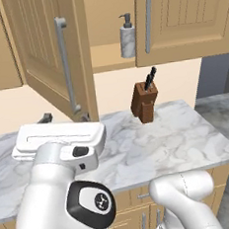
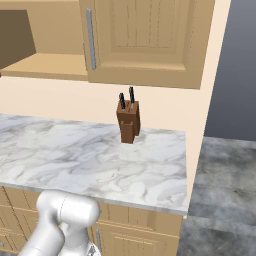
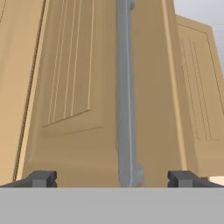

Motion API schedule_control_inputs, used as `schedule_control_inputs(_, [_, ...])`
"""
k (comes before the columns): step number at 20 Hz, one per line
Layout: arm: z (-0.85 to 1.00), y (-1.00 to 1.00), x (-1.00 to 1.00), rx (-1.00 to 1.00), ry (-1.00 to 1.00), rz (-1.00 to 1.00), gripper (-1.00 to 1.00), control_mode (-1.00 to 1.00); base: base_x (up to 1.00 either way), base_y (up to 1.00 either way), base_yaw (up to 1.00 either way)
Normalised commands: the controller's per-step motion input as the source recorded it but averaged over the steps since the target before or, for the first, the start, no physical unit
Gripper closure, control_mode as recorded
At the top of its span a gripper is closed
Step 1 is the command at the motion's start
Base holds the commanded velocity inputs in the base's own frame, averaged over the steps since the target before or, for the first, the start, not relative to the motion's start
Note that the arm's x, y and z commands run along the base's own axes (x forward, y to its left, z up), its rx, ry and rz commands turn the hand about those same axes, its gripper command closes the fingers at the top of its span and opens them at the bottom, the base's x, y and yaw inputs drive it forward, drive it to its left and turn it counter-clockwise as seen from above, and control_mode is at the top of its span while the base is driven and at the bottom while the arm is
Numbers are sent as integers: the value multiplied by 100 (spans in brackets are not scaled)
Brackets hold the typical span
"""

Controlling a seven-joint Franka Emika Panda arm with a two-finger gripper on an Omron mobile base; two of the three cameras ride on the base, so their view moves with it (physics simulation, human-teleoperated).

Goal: Pick up the dish brush and soap dispenser from the sink, and place them back in the cabinet, and close the cabinet doors.

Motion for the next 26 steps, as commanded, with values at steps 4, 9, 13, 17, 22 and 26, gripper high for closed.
schedule_control_inputs(4, [0, -29, 39, 0, 0, 0, -100, -100, 0, 0, 0])
schedule_control_inputs(9, [0, -23, 43, 0, 0, 0, -100, -100, 0, 0, 0])
schedule_control_inputs(13, [0, -19, 44, 0, 0, 0, -100, -100, 0, 0, 0])
schedule_control_inputs(17, [0, -20, 43, 0, 0, 0, -100, -100, 0, 0, 0])
schedule_control_inputs(22, [0, -18, 41, 0, 0, 0, -100, -100, 0, 0, 0])
schedule_control_inputs(26, [0, -16, 39, 0, 0, 0, -100, -100, 0, 0, 0])
